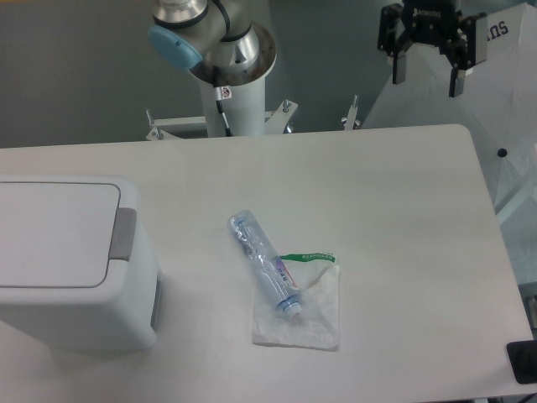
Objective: Open the trash can
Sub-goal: 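Move the open gripper down toward the white trash can lid, then lower the gripper fingers onto the edge of the trash can lid, then lift the lid edge upward with the gripper, then raise the gripper away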
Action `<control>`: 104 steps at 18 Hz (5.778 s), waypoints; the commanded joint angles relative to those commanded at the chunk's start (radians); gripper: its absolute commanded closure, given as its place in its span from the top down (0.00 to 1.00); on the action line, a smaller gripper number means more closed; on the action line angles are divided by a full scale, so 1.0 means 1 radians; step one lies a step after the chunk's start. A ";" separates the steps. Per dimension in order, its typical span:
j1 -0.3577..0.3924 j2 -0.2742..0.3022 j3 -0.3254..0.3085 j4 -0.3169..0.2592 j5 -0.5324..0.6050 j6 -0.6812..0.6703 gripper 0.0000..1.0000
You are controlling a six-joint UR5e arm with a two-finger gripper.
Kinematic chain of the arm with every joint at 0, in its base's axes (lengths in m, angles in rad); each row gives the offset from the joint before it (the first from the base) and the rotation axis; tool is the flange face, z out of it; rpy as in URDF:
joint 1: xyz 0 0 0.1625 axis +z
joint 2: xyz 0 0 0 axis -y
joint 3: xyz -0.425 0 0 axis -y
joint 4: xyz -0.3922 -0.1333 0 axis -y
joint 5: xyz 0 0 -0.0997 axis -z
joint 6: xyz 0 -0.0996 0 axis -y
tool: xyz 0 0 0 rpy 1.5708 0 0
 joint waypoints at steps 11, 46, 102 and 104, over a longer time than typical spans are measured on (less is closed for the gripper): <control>-0.104 0.029 -0.029 0.000 -0.066 -0.341 1.00; -0.588 -0.248 -0.008 0.344 -0.206 -1.666 1.00; -0.345 -0.279 0.216 0.345 -0.121 -1.517 1.00; -0.328 -0.281 0.224 0.342 -0.091 -1.481 1.00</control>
